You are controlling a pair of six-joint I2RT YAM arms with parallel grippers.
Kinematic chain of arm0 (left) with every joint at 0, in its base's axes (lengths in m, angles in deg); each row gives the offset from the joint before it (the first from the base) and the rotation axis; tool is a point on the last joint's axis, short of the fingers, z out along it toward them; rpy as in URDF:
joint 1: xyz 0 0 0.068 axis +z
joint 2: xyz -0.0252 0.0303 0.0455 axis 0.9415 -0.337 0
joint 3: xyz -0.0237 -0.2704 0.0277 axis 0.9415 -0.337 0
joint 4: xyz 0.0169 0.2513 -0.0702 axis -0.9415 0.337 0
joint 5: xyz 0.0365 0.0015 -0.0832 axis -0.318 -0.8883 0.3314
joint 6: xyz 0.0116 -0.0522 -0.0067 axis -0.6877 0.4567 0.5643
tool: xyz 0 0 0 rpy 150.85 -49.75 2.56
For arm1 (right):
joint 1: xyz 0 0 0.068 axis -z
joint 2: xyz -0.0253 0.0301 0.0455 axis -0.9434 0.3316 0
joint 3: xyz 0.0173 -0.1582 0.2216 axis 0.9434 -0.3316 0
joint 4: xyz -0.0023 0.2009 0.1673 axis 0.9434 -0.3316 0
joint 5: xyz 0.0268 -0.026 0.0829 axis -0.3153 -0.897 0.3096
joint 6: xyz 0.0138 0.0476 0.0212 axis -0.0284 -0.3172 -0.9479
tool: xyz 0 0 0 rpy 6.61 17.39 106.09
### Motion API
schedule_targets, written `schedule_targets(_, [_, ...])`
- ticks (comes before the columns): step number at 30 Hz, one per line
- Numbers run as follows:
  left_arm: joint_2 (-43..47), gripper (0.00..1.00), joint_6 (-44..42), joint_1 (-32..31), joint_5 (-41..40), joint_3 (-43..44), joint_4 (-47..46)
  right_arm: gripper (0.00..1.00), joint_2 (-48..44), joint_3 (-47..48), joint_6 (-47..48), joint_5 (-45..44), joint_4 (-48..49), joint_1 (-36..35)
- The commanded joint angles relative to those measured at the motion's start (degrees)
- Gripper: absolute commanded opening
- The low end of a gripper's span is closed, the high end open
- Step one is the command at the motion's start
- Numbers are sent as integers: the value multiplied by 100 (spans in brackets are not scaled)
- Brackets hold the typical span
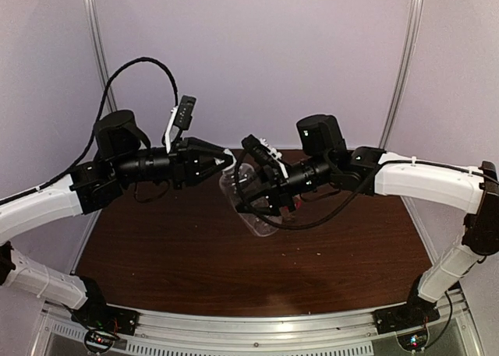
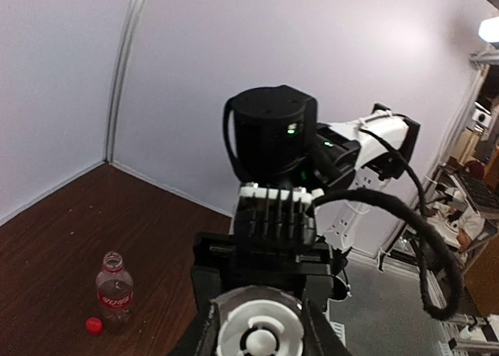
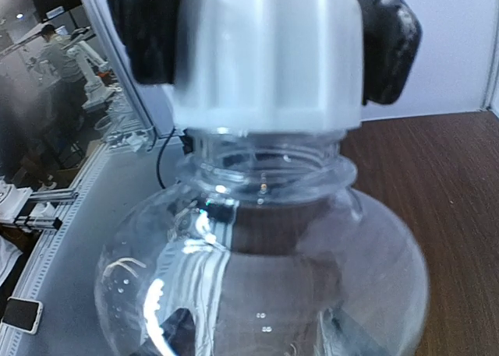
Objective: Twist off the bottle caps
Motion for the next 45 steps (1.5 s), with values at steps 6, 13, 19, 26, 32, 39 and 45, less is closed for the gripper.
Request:
schedule_targets(6, [169, 26, 955, -376, -3313, 29, 890, 39, -11, 265, -214, -2259, -203, 22])
schedule_targets(13, [159, 39, 732, -376, -3065, -32, 572, 38, -2, 217, -164, -2026, -192, 24])
schedule_targets(19, [240, 63, -292, -264, -1926, 21, 469, 39, -127, 65, 109, -1296, -231, 27])
schedule_targets(26, [441, 76, -917, 94, 30, 6, 370, 41, -110, 78, 509, 133, -473, 26])
schedule_targets(32, [296, 79, -1063, 178, 1363, 84, 175, 41, -17, 138, 633, 1126, -595, 27])
schedule_targets(39, [-105, 76, -725, 178, 2271, 176, -581, 41, 77, 208, 662, 1767, -625, 13])
schedule_targets(45, [-400, 70, -404, 178, 2636, 237, -1081, 41, 127, 184, 602, 1910, -525, 0])
